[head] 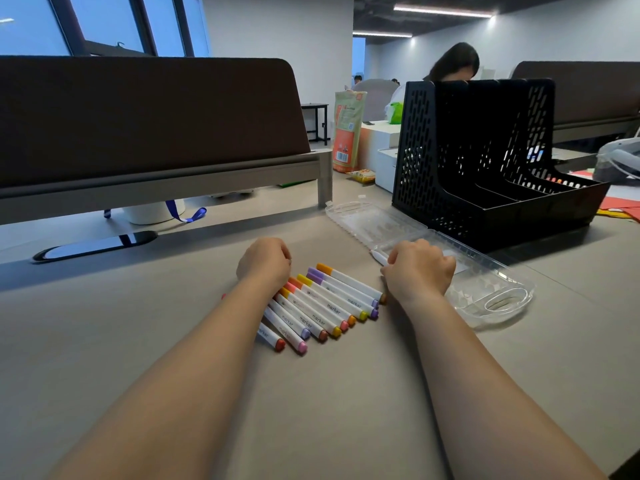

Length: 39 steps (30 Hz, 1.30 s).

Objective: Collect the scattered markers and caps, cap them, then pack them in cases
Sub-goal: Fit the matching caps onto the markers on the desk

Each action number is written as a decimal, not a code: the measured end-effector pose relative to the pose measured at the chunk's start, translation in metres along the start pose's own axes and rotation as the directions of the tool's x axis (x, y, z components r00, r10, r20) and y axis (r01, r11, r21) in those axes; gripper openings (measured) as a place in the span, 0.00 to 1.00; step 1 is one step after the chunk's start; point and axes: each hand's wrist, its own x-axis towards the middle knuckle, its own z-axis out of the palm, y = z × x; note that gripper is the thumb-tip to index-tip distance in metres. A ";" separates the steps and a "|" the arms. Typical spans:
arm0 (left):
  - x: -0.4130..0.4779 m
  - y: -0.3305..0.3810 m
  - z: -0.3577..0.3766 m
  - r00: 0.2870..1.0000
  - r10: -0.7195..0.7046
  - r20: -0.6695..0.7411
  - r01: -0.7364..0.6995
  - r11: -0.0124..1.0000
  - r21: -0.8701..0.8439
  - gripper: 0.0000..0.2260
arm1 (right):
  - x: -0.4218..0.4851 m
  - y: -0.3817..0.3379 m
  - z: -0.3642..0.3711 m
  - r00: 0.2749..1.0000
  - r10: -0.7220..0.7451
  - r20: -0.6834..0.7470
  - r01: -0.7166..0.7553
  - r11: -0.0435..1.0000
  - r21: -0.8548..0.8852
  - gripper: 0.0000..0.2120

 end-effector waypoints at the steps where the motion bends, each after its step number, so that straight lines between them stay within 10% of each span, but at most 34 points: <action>1: 0.000 0.001 0.000 1.000 -0.004 -0.004 0.004 1.000 0.009 0.06 | 0.000 0.001 0.000 1.000 0.010 -0.003 -0.010 1.000 0.006 0.09; 9: -0.016 0.000 -0.008 0.996 0.064 -0.057 -0.081 0.930 -0.360 0.13 | 0.000 -0.004 0.000 0.998 -0.020 0.062 0.024 0.998 -0.060 0.10; 15: -0.041 -0.003 -0.020 0.999 -0.001 0.035 0.028 0.602 -0.798 0.13 | -0.010 -0.020 0.001 0.982 -0.177 0.069 0.161 0.967 0.196 0.09; 20: -0.048 -0.008 -0.025 0.981 -0.064 0.182 0.192 0.260 -0.946 0.13 | -0.026 -0.041 -0.024 0.942 -0.250 0.226 -0.113 0.399 0.910 0.05; 26: -0.054 -0.007 -0.022 0.977 -0.008 0.215 0.215 0.085 -0.973 0.10 | -0.026 -0.041 -0.034 0.792 -0.393 0.467 -0.521 -0.039 0.852 0.08; 39: -0.056 -0.004 -0.022 0.964 0.104 0.244 0.244 0.017 -0.970 0.11 | -0.027 -0.039 -0.036 0.715 -0.444 0.541 -0.643 -0.112 0.758 0.15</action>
